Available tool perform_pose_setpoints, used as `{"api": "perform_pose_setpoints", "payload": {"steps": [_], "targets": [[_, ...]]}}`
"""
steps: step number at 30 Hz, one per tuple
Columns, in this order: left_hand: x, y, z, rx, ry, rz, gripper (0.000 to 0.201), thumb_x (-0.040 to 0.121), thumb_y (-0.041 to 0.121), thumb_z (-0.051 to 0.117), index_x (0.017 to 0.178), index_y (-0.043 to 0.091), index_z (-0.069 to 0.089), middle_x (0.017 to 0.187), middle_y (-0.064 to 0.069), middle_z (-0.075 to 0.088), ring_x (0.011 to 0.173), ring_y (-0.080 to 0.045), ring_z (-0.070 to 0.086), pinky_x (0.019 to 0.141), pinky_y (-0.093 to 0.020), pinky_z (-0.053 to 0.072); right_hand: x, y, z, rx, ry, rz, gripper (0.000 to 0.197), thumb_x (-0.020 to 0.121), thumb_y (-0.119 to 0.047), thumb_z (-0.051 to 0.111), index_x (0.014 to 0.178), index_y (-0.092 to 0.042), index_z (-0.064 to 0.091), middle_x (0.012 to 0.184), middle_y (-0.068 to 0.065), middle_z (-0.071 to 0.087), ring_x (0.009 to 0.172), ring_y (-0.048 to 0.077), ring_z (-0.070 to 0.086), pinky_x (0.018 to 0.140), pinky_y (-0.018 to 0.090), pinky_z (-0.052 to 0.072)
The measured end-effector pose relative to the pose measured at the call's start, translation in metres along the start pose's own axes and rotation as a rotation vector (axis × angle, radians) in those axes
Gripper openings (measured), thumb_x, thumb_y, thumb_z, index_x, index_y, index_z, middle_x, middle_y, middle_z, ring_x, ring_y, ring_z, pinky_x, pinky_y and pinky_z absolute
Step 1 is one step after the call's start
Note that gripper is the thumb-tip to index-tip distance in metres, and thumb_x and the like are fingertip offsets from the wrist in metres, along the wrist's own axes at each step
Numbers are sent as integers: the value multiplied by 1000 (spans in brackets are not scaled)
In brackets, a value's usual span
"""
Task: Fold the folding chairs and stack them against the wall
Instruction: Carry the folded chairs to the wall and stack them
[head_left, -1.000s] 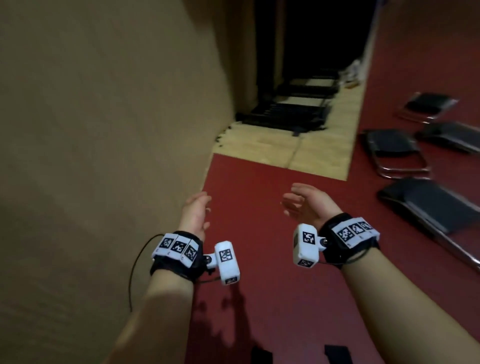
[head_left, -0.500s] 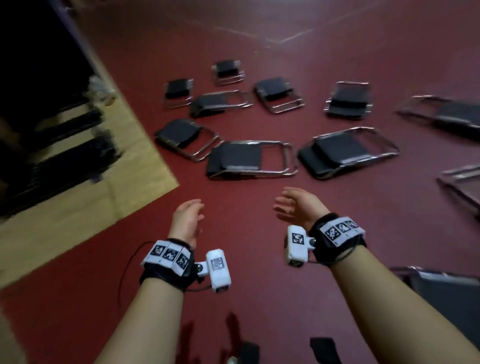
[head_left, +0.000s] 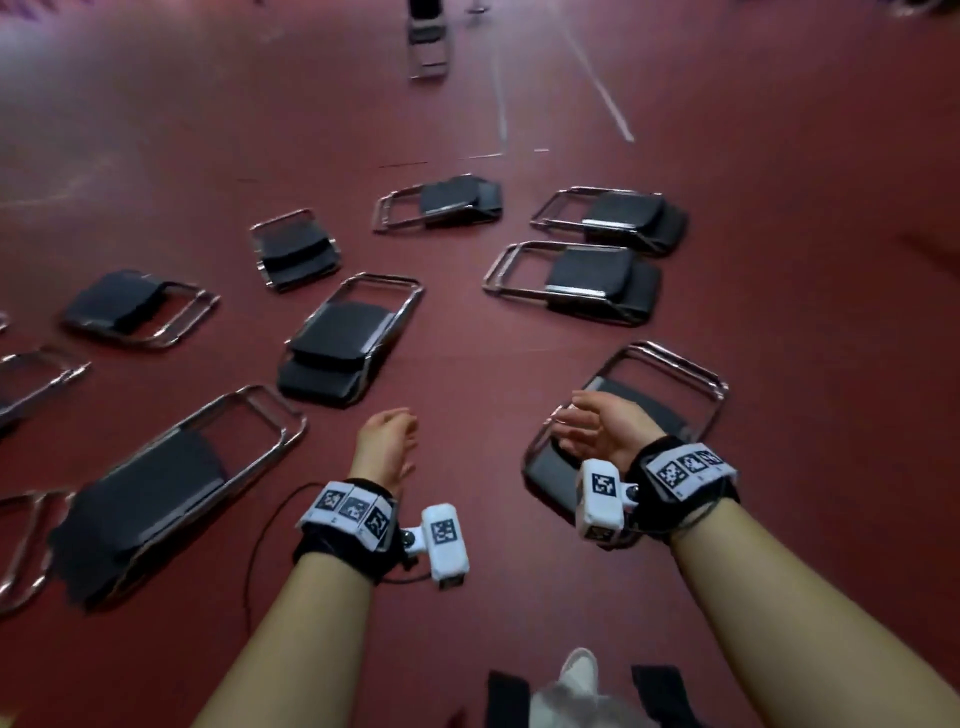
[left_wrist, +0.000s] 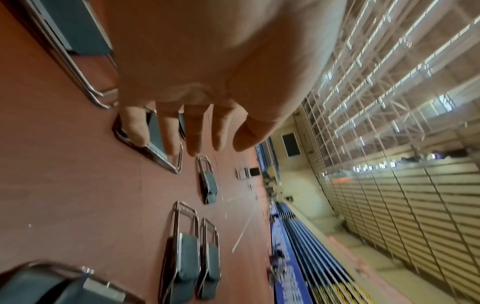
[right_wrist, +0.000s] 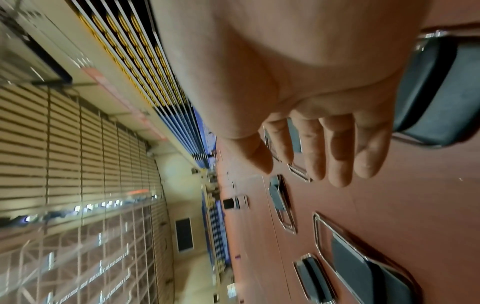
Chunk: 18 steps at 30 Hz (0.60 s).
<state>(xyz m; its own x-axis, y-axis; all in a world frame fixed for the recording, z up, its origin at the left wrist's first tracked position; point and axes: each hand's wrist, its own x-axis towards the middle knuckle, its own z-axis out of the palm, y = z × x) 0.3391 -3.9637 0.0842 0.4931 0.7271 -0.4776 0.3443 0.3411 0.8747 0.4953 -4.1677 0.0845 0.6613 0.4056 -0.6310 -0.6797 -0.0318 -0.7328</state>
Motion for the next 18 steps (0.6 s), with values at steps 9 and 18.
{"api": "perform_pose_setpoints", "payload": {"steps": [9, 18], "targets": [[53, 39, 156, 156, -198, -9, 20, 92, 11, 55, 107, 21, 64, 95, -5, 63, 96, -22, 60, 81, -36, 40, 57, -67, -102, 161, 171, 1, 8, 99, -17, 53, 103, -14, 59, 99, 13, 64, 83, 28, 64, 73, 38, 52], [107, 59, 255, 294, -352, -58, 17, 92, 9, 55, 103, 19, 63, 90, -3, 63, 88, -21, 58, 75, -34, 38, 108, -100, -165, 298, 303, 40, 10, 98, -19, 55, 103, -10, 57, 93, 10, 64, 74, 24, 66, 59, 36, 55]]}}
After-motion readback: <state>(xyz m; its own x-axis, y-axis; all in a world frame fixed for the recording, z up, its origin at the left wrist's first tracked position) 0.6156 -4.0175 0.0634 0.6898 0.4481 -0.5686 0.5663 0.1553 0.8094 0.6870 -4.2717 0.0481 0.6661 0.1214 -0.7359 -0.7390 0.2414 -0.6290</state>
